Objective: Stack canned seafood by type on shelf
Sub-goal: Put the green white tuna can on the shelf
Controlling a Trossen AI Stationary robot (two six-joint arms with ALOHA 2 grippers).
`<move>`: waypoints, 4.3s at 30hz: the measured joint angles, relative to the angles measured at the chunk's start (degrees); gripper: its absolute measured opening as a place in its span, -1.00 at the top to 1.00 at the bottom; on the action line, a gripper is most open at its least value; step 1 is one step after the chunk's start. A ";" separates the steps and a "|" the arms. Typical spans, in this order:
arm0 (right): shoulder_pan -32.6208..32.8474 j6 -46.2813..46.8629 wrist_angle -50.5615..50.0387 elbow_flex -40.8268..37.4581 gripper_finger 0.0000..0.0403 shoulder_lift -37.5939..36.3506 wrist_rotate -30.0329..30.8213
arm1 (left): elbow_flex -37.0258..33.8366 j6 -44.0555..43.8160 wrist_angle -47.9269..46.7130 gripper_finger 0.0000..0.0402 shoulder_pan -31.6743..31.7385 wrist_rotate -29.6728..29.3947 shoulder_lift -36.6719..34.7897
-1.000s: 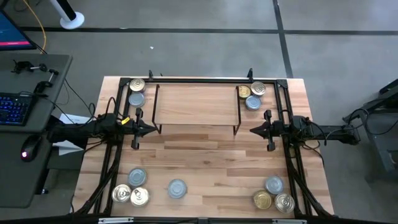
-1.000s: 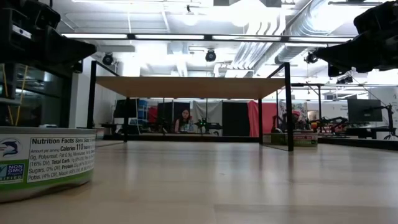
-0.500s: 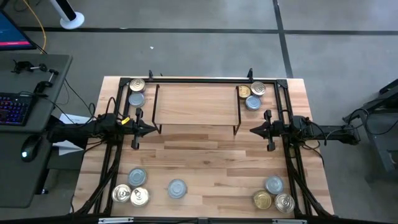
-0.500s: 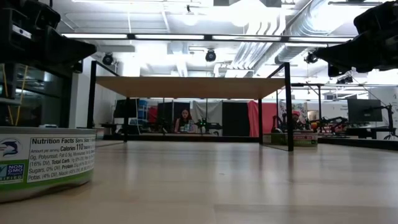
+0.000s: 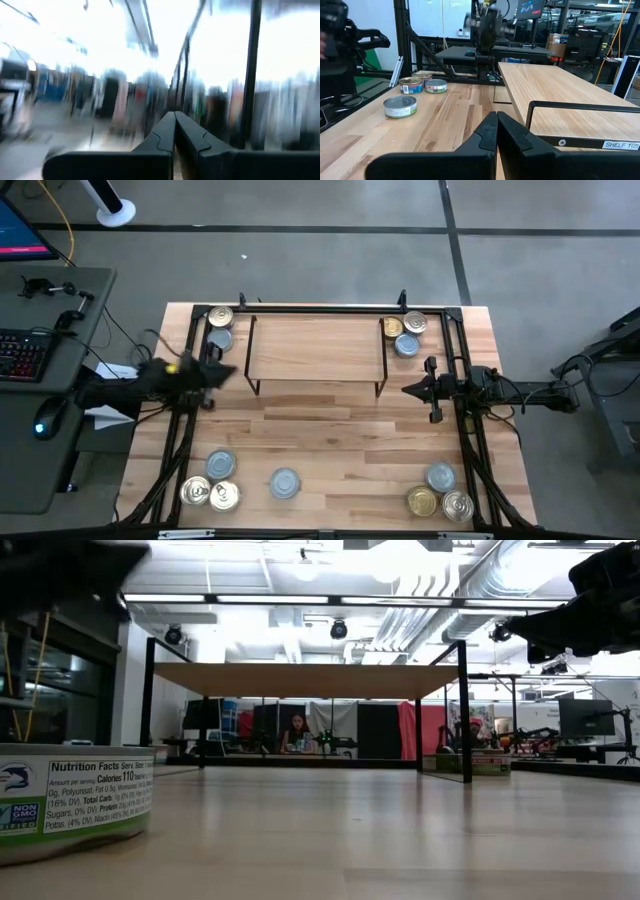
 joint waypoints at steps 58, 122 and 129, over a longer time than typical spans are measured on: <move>9.88 31.27 -25.21 62.11 1.00 72.84 -15.38 | 56.08 -18.28 -61.50 1.00 -35.08 7.27 82.30; 27.15 38.97 -32.57 68.00 1.00 104.59 12.43 | 64.51 1.96 -35.39 1.00 -27.12 -12.85 105.83; 27.36 38.73 -31.42 67.95 1.00 107.18 12.44 | 64.61 -1.30 -33.79 1.00 -27.89 -12.36 109.41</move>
